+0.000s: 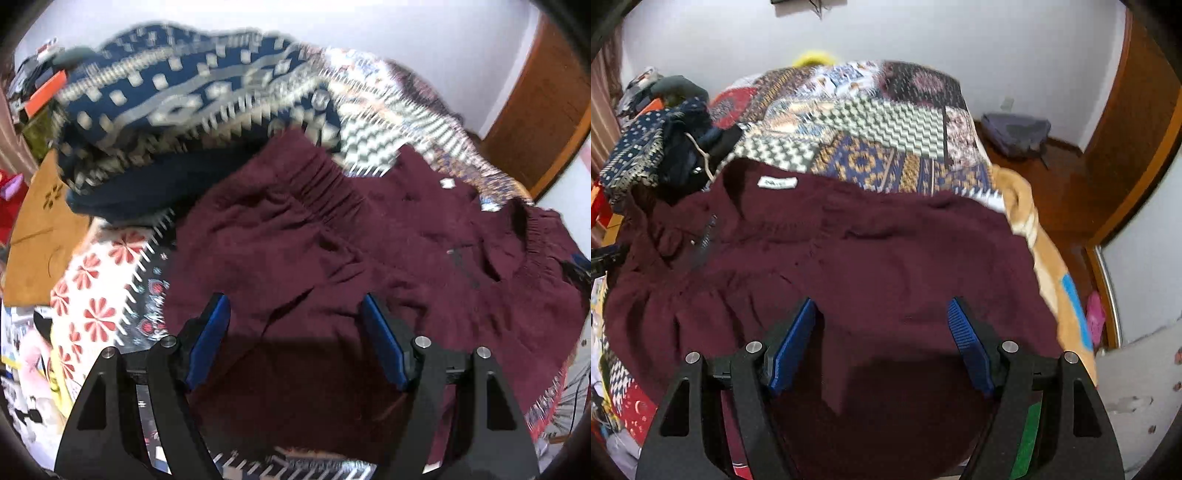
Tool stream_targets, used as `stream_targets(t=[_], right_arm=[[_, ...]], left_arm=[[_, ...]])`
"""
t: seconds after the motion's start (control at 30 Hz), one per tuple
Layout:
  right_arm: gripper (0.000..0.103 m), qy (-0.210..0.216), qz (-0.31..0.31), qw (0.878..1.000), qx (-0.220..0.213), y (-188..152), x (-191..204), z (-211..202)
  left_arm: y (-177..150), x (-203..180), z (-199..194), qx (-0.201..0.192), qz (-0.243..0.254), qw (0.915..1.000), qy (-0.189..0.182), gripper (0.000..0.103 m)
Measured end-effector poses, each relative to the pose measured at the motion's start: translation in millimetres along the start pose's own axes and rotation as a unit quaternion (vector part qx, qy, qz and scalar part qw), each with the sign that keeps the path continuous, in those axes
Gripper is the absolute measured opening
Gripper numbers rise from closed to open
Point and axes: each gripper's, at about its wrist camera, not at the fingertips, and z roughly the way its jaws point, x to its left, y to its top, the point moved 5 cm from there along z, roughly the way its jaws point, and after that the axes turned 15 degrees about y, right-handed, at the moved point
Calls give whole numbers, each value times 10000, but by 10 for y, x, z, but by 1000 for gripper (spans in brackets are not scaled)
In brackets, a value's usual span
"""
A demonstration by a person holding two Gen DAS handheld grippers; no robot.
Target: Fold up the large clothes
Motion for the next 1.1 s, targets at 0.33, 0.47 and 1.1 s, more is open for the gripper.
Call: stream_targets(t=[0.33,0.47,1.1], right_arm=[[71,144,-221,9993,-255,100,302,-294],[71,267,-544,9971,-455,187,608,-339],[71,924,-1356,9861,257,-127,1647,327]], left_arm=[[-109,-124,-109,-116,56,9997,189,77],[-177,-20,-414,-325,-179,9993,-27,77],[-920,685,-452,357,-2609,9564,-1262,85]])
